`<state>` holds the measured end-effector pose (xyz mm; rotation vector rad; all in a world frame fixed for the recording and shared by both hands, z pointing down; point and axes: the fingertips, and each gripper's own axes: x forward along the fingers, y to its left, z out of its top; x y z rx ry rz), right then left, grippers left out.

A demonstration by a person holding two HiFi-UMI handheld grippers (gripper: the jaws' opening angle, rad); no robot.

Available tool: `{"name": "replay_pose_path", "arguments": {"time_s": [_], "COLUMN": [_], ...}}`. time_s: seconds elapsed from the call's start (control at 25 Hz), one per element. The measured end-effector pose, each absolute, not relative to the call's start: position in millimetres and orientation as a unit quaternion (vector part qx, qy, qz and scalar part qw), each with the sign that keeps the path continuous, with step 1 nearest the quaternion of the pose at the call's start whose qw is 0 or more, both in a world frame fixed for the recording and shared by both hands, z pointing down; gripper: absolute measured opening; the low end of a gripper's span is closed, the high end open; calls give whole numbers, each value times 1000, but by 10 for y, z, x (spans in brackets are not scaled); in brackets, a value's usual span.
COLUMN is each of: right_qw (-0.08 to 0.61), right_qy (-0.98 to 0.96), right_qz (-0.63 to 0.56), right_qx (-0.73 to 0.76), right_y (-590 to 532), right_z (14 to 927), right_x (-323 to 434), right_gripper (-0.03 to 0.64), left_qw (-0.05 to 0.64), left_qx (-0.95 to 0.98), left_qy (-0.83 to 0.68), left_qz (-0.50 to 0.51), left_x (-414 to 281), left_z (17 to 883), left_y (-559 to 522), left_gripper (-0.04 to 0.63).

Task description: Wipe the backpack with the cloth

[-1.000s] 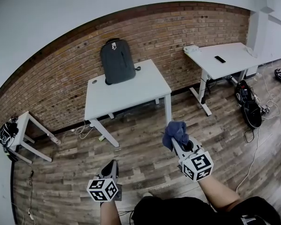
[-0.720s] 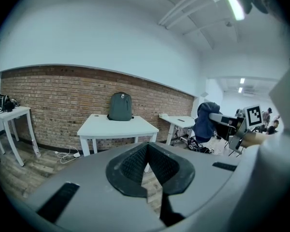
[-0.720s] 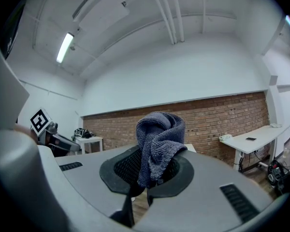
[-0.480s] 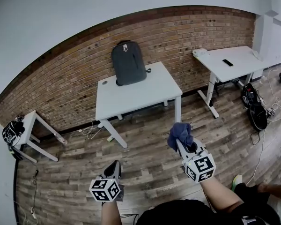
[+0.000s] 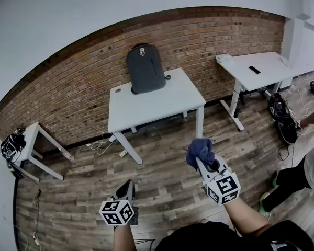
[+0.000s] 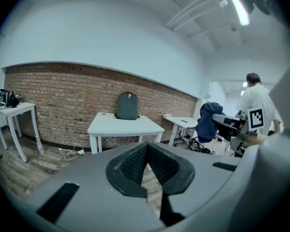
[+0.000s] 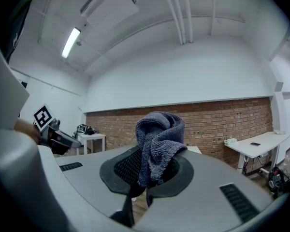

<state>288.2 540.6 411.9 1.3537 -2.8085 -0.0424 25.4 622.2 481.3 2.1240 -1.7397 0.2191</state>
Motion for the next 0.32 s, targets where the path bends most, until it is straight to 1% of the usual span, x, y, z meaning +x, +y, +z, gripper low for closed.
{"name": "replay_pose_path", "arguments": {"time_s": [0.32], "right_qw": [20], "right_qy": [-900], "right_qz": [-32], "right_qx": [435], "right_y": [5553], "right_z": [4128], "right_x": [2814], "right_gripper": [37], "left_qw": [198], "left_qx": [763], "left_qy": [-611], "left_qz": [77], "left_x": [236], "left_z": [4916], "left_y": [6327], "left_gripper": [-6]}}
